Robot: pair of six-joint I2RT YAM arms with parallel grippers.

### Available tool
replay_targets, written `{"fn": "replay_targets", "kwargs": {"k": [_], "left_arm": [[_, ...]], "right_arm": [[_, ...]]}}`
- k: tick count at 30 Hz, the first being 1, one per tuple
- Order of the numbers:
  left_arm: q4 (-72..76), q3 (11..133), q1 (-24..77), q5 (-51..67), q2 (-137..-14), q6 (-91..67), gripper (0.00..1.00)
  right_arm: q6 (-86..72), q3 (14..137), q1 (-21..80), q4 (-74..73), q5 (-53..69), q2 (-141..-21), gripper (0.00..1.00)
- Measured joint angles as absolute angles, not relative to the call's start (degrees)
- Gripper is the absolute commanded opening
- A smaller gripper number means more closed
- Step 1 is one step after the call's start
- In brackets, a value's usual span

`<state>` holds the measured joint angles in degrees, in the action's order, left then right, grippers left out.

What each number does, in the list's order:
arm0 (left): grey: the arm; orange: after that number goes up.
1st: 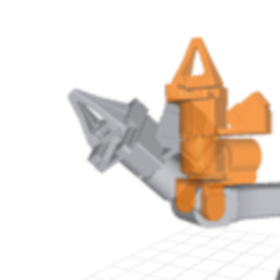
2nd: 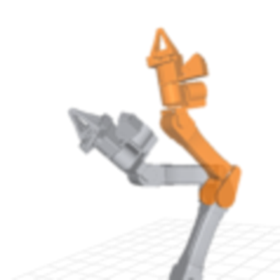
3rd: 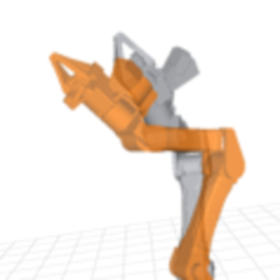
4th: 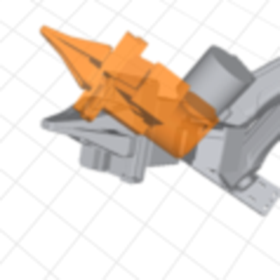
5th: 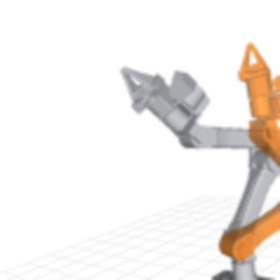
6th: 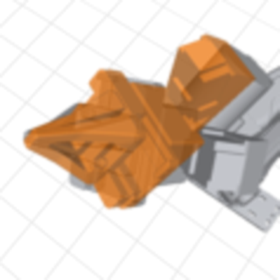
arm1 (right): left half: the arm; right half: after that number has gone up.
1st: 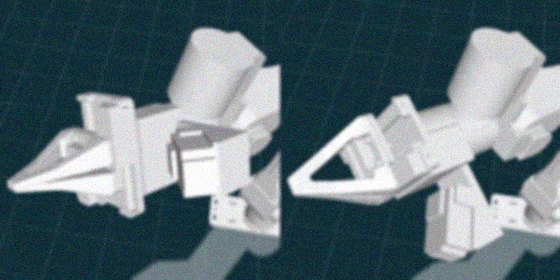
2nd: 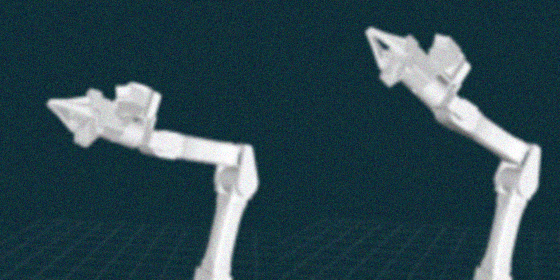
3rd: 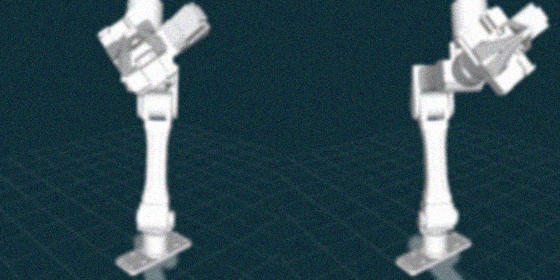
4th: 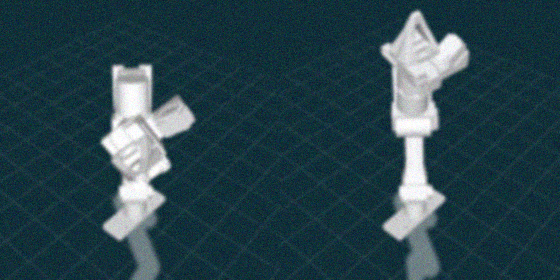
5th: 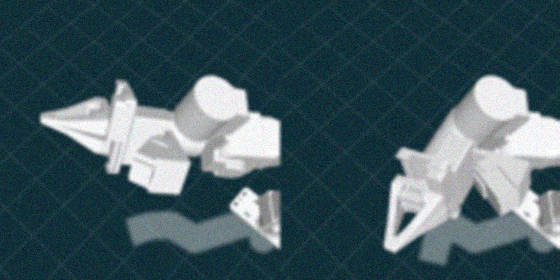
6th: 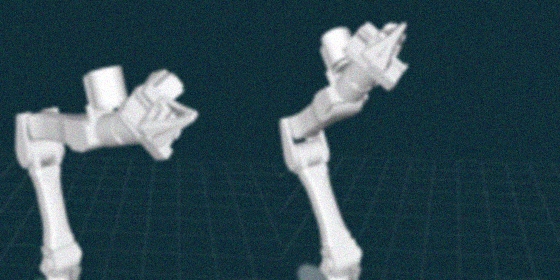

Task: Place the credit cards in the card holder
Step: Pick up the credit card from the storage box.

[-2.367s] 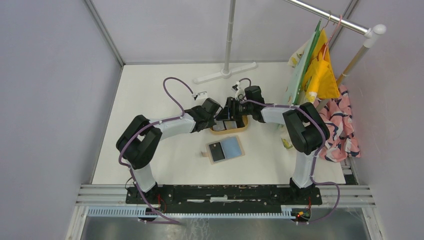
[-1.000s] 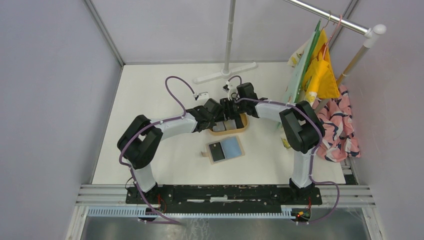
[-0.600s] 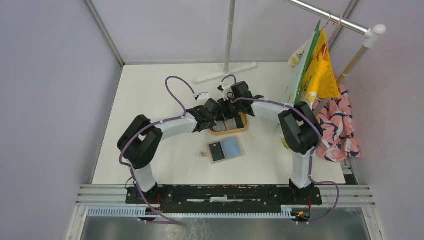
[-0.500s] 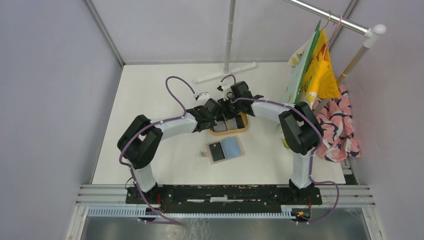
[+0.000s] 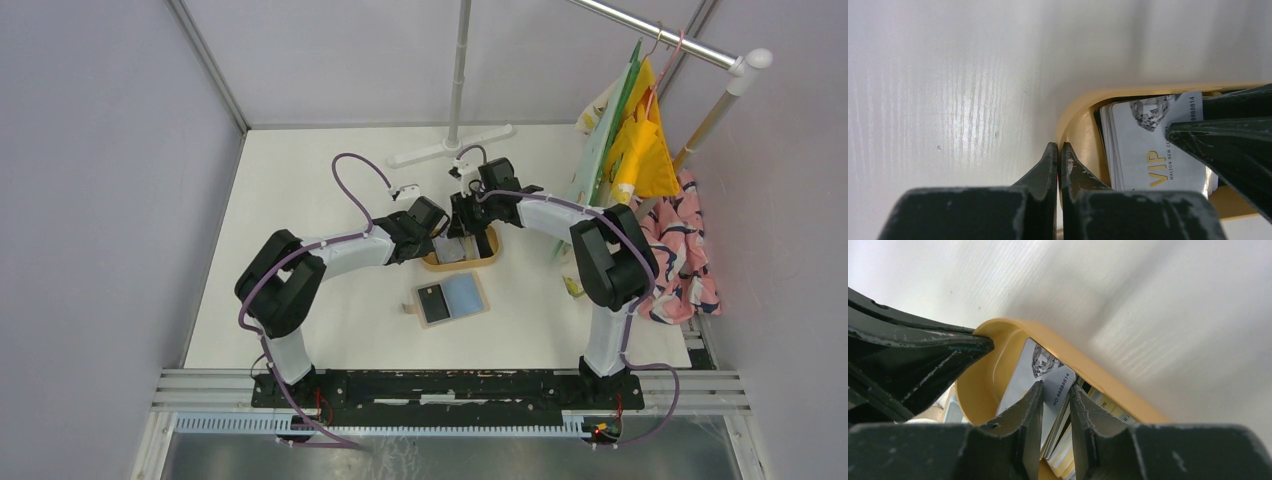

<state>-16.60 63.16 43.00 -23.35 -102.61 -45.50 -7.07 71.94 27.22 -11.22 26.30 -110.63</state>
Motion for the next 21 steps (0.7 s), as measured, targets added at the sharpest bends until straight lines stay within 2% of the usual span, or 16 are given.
{"fn": "replay_targets", "kwargs": {"k": [4, 8, 12, 14, 18, 21], "left_arm": [[-16.6, 63.2, 43.0, -23.3, -102.6, -45.5, 0.02], [-16.6, 63.2, 43.0, -23.2, -102.6, -45.5, 0.02], [-16.6, 63.2, 43.0, -23.2, -102.6, -45.5, 0.02], [-16.6, 63.2, 43.0, -23.2, -102.6, -45.5, 0.02], [-16.6, 63.2, 43.0, -23.1, -102.6, -45.5, 0.02], [-16.6, 63.2, 43.0, -23.0, -102.6, -45.5, 0.02]], "right_arm": [[-6.3, 71.0, 24.9, -10.7, 30.0, -110.4, 0.32], [-5.2, 70.4, 23.3, -10.4, 32.6, -110.4, 0.34], [-4.1, 70.2, 22.4, -10.5, 33.9, -110.4, 0.49], [-3.5, 69.7, 22.3, -10.6, 34.6, -110.4, 0.54], [-3.1, 68.9, 22.3, -10.3, 36.2, -110.4, 0.53], [-3.1, 68.9, 22.6, -10.1, 36.3, -110.4, 0.45]]}}
